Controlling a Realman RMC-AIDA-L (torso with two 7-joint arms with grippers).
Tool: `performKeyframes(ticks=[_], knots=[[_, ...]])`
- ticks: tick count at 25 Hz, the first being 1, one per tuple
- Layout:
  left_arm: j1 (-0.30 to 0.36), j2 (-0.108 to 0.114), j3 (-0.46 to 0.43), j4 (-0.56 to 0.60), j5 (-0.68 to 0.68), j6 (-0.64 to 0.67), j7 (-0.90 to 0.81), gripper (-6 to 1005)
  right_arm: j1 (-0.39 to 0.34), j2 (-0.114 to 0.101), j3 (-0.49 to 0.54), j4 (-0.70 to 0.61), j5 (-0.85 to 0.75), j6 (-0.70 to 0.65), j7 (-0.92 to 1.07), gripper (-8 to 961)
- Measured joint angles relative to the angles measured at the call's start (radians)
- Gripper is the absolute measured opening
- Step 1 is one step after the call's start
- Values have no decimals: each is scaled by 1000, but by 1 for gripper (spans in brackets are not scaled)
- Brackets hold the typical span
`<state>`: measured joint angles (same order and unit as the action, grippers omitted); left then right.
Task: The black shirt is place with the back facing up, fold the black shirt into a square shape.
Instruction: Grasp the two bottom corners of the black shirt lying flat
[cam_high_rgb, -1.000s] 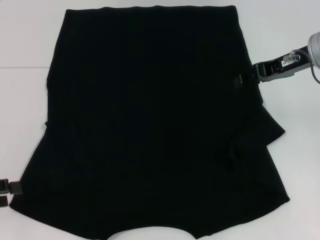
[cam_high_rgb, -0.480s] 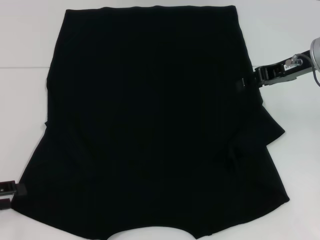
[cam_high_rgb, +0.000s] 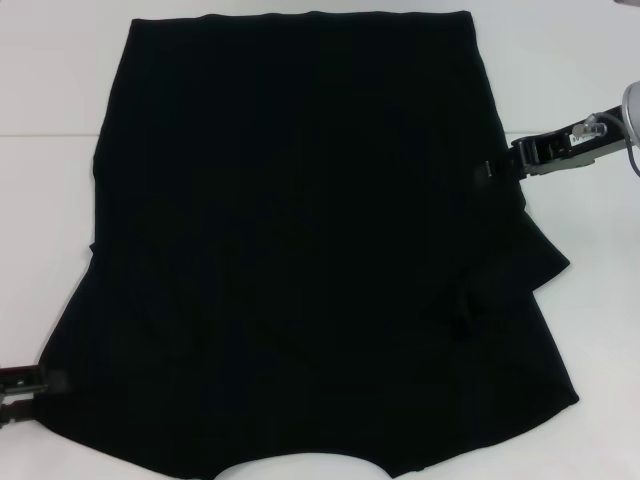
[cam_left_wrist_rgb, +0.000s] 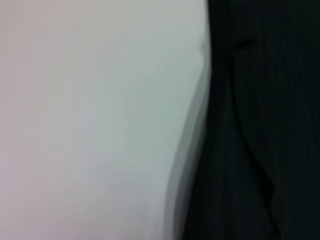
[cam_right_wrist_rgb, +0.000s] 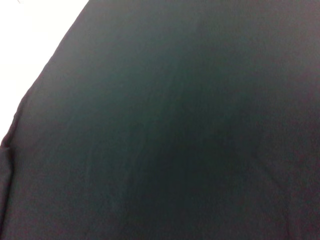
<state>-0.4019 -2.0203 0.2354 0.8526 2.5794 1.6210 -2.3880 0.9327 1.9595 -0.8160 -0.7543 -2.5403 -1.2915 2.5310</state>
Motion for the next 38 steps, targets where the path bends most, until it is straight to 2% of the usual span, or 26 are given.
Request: performKeyframes(ticks=[8, 13, 21, 22, 26, 34, 38], knots=[[-39, -11, 25, -20, -7, -3, 7, 627, -10, 2, 0, -1, 0, -4, 0, 508], [-63, -10, 32, -40, 1, -26, 0, 598, -15, 2, 0, -1, 1, -7, 0, 508], [-60, -12, 45, -29, -6, -35, -4, 552, -23, -4, -1, -2, 2, -12, 0, 504], [-60, -11, 45, -29, -7, -33, -3, 512, -26, -6, -3, -2, 1, -19, -1, 503], [-65, -7, 45, -29, -8, -24, 8, 353, -40, -22, -8, 0, -5, -72, -18, 501], [-89, 0, 49, -32, -18, 16, 69, 184, -126, -73, 0, -10, -7, -242, -20, 495], [-99, 14, 43, -56, -59, 74, 128, 108, -173, -83, 1, -10, -7, -305, -24, 493]])
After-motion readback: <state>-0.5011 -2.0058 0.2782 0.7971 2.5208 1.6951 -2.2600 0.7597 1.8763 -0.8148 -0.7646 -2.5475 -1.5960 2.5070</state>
